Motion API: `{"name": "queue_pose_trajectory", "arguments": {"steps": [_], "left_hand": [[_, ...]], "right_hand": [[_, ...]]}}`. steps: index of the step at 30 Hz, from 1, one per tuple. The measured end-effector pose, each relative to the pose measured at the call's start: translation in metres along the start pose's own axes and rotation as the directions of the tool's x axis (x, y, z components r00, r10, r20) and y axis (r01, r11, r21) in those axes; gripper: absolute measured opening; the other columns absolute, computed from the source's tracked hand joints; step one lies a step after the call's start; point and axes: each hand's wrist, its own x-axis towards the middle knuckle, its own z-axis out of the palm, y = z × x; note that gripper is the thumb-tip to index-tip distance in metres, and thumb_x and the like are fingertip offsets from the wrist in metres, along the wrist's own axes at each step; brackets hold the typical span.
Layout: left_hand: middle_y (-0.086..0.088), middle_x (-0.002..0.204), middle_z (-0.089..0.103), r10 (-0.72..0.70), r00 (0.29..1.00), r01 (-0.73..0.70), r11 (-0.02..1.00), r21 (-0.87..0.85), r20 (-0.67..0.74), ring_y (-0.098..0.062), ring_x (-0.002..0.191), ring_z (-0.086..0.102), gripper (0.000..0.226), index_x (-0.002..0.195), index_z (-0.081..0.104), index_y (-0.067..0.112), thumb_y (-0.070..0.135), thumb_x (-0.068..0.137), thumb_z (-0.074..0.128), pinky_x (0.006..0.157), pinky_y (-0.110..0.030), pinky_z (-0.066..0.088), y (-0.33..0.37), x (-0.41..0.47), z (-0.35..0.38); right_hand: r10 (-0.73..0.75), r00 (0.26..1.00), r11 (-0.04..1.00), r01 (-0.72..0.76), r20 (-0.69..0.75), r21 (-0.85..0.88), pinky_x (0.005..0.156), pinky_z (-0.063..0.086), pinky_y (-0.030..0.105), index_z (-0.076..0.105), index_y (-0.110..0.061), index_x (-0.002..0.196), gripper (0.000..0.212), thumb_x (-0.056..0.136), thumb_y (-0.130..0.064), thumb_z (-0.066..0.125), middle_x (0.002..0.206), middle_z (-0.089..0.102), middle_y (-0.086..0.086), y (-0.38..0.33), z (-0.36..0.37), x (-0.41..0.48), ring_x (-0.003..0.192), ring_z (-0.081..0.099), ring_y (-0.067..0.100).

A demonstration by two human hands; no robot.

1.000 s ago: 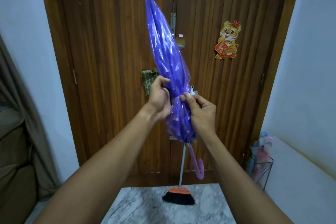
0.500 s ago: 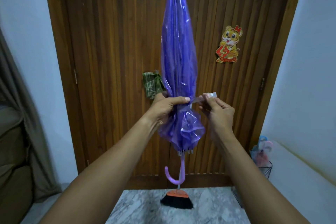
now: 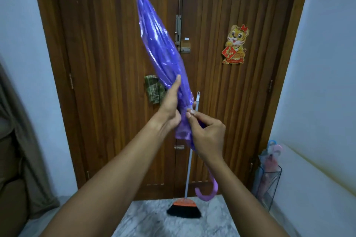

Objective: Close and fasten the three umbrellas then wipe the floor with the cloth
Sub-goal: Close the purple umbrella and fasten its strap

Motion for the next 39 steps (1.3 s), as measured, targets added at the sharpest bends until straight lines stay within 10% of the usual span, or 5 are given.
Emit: {"name": "queue_pose_trajectory", "arguments": {"steps": [5, 12, 20, 33, 39], "left_hand": [[-0.016, 0.093, 0.057, -0.173, 0.937, 0.169, 0.985, 0.038, 0.305, -0.033, 0.085, 0.062, 0.018, 0.107, 0.053, 0.008, 0.008, 0.09, 0.046, 0.079, -0.048, 0.056, 0.01, -0.007, -0.018], [-0.02, 0.096, 0.065, 0.023, 0.998, -0.03, 0.991, 0.132, 0.054, -0.017, 0.062, 0.065, 0.06, 0.123, 0.053, -0.01, -0.003, 0.072, 0.084, 0.056, -0.024, 0.056, -0.013, -0.002, -0.028], [-0.014, 0.087, 0.073, 0.093, 0.994, -0.107, 0.952, 0.288, 0.063, -0.021, 0.065, 0.069, 0.025, 0.099, 0.072, 0.001, 0.001, 0.075, 0.081, 0.053, -0.025, 0.054, -0.025, -0.014, -0.014], [-0.011, 0.072, 0.07, 0.241, 0.96, -0.159, 0.888, 0.431, -0.142, -0.016, 0.054, 0.068, 0.024, 0.089, 0.071, -0.001, 0.01, 0.071, 0.083, 0.052, -0.025, 0.054, -0.033, -0.008, 0.006], [-0.011, 0.087, 0.069, -0.007, 0.992, 0.022, 0.992, 0.126, -0.125, -0.018, 0.059, 0.069, 0.042, 0.12, 0.06, 0.003, 0.018, 0.085, 0.077, 0.048, -0.025, 0.054, -0.018, -0.017, 0.017]], "right_hand": [[0.117, 0.993, 0.974, -0.112, -0.009, 0.196, 0.079, 0.061, 0.031, 0.075, -0.006, 0.113, 0.023, 0.092, -0.017, 0.07, 0.098, 0.078, 0.001, 0.007, -0.017, 0.012, 0.094, 0.074, 0.014], [0.203, 0.973, 0.947, -0.223, 0.11, 0.232, 0.085, 0.061, 0.043, 0.075, -0.006, 0.109, 0.022, 0.091, -0.017, 0.07, 0.099, 0.077, 0.005, 0.007, -0.037, 0.025, 0.096, 0.074, 0.022], [0.187, 0.977, 0.98, -0.193, 0.099, 0.056, 0.083, 0.061, 0.035, 0.079, -0.014, 0.09, 0.007, 0.085, -0.019, 0.078, 0.086, 0.078, -0.003, -0.004, -0.053, 0.037, 0.086, 0.074, 0.01], [-0.324, 0.946, 0.9, 0.31, 0.006, -0.306, 0.078, 0.059, 0.027, 0.079, -0.012, 0.101, 0.014, 0.09, -0.012, 0.072, 0.093, 0.078, -0.002, 0.003, -0.035, 0.013, 0.086, 0.072, 0.004], [-0.446, 0.894, 0.813, 0.425, 0.044, -0.398, 0.091, 0.055, 0.024, 0.079, -0.007, 0.104, 0.018, 0.086, -0.006, 0.073, 0.101, 0.078, 0.005, 0.009, -0.032, 0.009, 0.096, 0.072, 0.014]]}}
